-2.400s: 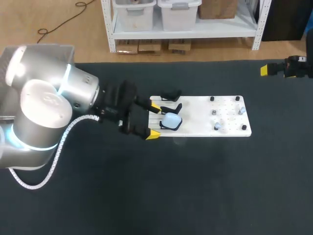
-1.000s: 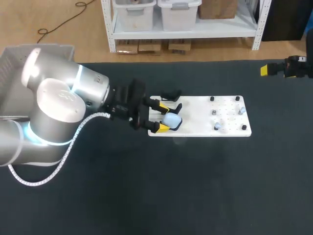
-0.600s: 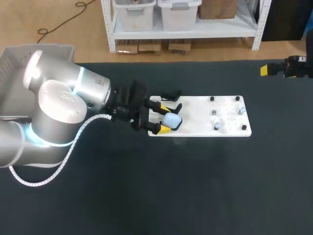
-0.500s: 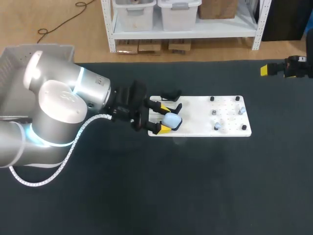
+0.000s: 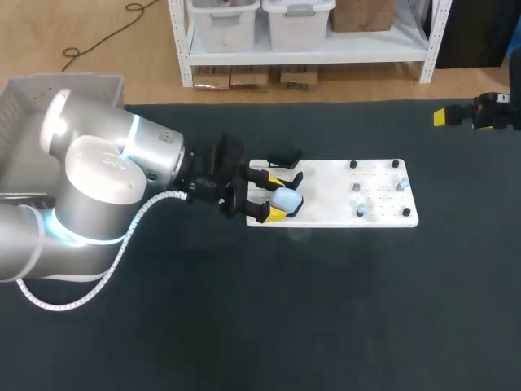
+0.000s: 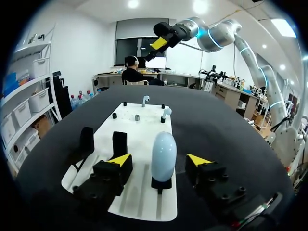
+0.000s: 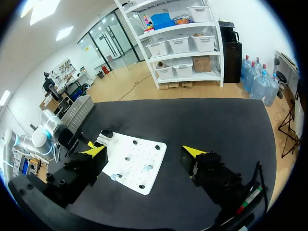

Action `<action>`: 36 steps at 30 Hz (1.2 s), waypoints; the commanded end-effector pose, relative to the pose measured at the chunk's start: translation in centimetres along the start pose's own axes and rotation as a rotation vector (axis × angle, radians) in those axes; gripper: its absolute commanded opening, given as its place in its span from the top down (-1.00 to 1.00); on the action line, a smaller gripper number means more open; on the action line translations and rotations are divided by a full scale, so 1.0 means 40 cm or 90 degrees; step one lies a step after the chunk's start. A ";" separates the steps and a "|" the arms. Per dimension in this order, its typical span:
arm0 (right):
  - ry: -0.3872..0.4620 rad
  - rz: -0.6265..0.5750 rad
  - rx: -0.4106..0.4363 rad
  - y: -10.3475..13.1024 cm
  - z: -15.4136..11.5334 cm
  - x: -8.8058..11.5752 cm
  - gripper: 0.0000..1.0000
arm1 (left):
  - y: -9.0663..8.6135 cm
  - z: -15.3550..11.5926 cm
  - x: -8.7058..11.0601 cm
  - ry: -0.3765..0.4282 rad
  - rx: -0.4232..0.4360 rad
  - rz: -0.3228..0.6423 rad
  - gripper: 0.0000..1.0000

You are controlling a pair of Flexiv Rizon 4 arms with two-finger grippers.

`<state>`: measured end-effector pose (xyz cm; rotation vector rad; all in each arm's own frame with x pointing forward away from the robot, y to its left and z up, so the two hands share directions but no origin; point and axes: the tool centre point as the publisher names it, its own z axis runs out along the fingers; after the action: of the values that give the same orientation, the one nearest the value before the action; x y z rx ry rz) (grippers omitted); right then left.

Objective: Pick up each earbud case from the left stands, insert the matching earbuds, close the lid, and place the case in the box.

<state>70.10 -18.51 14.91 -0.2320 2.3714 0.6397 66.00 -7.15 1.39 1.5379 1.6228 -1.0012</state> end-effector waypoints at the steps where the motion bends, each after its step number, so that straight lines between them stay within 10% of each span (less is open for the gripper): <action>1: 0.000 0.000 0.001 0.000 0.000 0.000 -1.00 | -0.003 0.004 0.005 -0.006 -0.002 -0.001 -0.38; 20: 0.000 0.000 0.001 0.000 0.000 0.000 -1.00 | -0.002 0.014 0.000 -0.016 0.000 -0.003 0.07; 25: 0.000 0.000 0.001 0.000 0.000 0.000 -1.00 | -0.002 0.015 0.000 -0.017 0.000 -0.002 0.99; 36: 0.000 0.000 0.001 0.000 0.000 0.000 -1.00 | -0.013 -0.039 -0.050 -0.056 -0.012 0.009 1.00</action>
<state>70.10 -18.51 14.91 -0.2320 2.3714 0.6397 66.35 -7.49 3.09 1.4943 1.5687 -1.0370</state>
